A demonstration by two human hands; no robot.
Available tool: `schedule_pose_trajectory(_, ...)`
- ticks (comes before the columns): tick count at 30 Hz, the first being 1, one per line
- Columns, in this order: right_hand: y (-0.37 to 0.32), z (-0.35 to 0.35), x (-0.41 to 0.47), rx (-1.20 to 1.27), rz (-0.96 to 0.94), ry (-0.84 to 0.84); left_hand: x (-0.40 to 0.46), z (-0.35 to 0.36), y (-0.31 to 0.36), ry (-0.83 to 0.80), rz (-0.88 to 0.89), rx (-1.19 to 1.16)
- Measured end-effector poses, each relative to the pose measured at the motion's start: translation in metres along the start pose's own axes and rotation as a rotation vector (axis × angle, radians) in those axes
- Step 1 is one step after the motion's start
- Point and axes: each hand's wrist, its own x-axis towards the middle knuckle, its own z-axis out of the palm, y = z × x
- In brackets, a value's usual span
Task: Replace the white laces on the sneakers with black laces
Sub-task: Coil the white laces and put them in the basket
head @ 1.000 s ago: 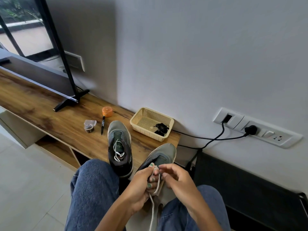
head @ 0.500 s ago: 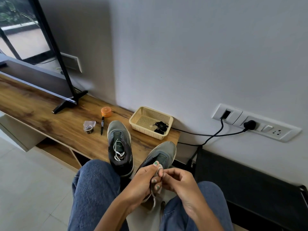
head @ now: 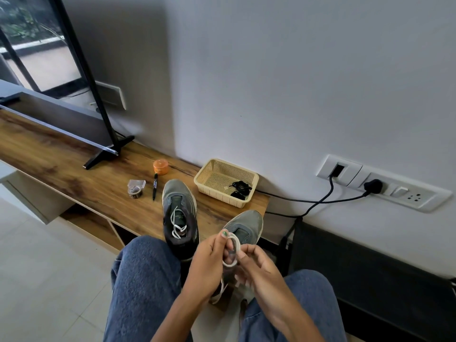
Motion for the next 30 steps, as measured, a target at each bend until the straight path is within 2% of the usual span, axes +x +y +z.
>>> schedule_pose_trajectory(2,0.008,0.000,-0.002,0.001,0.045,-0.086,0.004,-0.003,0.003,0.027,-0.016,-0.051)
schedule_pose_trajectory(6,0.022,0.001,-0.007,-0.153,0.055,-0.264,0.008,-0.009,0.010,0.048,-0.021,-0.121)
schedule_pose_trajectory(13,0.032,0.001,0.003,-0.470,-0.047,-0.370,0.010,-0.013,0.013,0.062,-0.129,-0.307)
schedule_pose_trajectory(17,0.041,0.000,0.007,-0.442,0.033,-0.425,0.012,-0.014,0.012,0.088,-0.160,-0.338)
schedule_pose_trajectory(21,0.045,-0.016,0.012,-0.503,0.038,-0.277,0.012,-0.018,0.009,0.084,-0.173,-0.348)
schedule_pose_trajectory(26,0.037,-0.041,0.022,-0.680,0.056,0.109,0.009,-0.023,0.008,0.002,-0.225,-0.277)
schedule_pose_trajectory(30,0.011,-0.049,0.024,-0.732,-0.113,0.394,0.001,-0.015,0.005,-0.161,-0.272,-0.176)
